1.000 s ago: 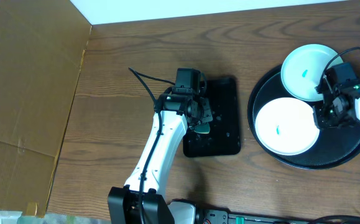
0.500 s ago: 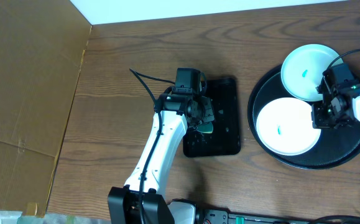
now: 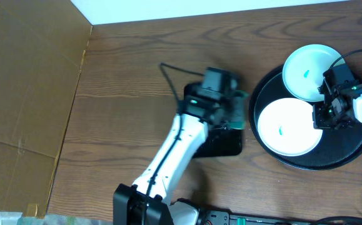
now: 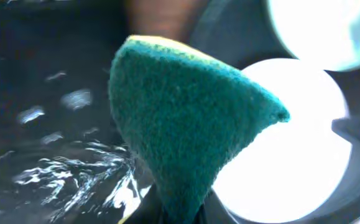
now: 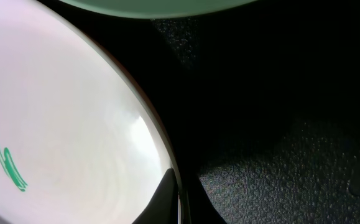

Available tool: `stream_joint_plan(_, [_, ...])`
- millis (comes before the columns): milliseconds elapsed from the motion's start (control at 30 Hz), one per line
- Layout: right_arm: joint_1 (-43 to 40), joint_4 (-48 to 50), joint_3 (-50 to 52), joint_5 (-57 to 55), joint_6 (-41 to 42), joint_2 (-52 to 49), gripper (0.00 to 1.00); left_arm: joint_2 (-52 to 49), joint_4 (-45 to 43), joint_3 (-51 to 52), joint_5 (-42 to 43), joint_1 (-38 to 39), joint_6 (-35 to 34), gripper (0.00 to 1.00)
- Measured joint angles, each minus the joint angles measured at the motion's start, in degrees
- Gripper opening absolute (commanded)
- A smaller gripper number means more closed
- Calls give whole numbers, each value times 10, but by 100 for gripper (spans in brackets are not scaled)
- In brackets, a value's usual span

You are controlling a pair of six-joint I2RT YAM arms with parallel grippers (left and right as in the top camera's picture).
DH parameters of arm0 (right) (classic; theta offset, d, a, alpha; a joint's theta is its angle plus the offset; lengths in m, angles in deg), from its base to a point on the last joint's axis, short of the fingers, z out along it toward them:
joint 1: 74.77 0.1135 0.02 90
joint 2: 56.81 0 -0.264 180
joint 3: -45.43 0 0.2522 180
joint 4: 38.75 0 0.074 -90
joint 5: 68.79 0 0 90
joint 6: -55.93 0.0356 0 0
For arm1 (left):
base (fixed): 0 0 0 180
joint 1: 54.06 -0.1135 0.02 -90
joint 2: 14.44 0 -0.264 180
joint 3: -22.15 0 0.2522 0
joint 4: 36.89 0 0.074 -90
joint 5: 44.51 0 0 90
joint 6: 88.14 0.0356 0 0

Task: Clean dirty plates on tray and stack at the side
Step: 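Lift the sponge and move it over the pink plate, then scrub the pink plate surface with the sponge in the left gripper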

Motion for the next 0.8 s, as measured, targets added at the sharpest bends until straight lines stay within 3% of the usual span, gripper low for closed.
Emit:
stream_joint_plan(300, [0,-1,0,0,2,0,1,-104,-118,-3,14,140,-94,7])
stream_joint_plan(600, [0,-2,-1,0,2,-1,1,-235,-191,-3,75,144,-153,7])
stream_joint_plan(800, [0,-3,-1,0,4,-1,1,-246,-139,-21,47,144,-156,7])
